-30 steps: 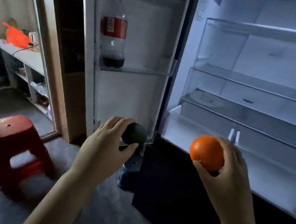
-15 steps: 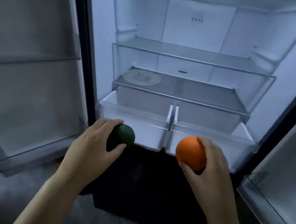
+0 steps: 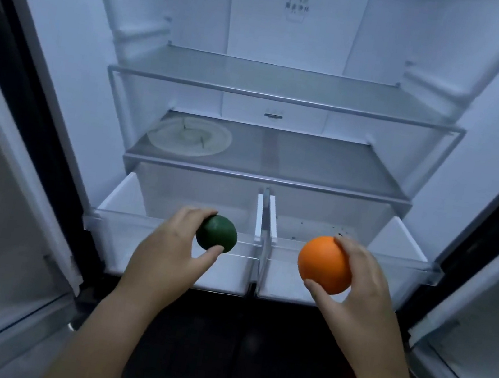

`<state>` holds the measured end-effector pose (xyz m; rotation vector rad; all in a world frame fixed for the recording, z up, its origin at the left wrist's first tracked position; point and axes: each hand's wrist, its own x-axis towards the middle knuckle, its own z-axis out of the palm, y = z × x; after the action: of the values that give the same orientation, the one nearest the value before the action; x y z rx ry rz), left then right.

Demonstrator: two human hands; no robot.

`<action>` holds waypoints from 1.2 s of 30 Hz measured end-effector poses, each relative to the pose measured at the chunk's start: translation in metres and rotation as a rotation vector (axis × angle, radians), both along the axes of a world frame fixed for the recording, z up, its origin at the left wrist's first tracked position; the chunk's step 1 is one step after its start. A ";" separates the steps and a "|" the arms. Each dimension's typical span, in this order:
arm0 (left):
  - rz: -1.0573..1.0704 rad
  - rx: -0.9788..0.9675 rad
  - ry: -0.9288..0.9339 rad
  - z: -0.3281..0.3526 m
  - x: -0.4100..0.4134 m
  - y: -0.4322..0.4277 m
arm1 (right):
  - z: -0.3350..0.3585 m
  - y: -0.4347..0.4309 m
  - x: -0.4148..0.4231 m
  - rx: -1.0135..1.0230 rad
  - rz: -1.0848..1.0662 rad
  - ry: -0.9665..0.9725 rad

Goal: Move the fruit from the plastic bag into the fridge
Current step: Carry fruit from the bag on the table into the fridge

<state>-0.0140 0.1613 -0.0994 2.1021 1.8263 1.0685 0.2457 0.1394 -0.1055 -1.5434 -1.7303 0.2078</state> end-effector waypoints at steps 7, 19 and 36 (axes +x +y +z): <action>0.003 -0.046 0.019 -0.008 0.017 0.075 | 0.006 0.085 0.042 -0.016 0.057 -0.042; -0.127 -0.552 -0.080 -0.034 0.001 0.178 | -0.030 0.221 0.038 -0.513 0.353 -0.324; -0.455 -0.958 0.404 -0.118 -0.006 0.282 | -0.114 0.313 0.008 -0.860 0.639 -0.780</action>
<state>-0.0197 0.4436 -0.2175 1.9624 1.4031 -0.3308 0.2536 0.4524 -0.2197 -1.6868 -3.0060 0.8475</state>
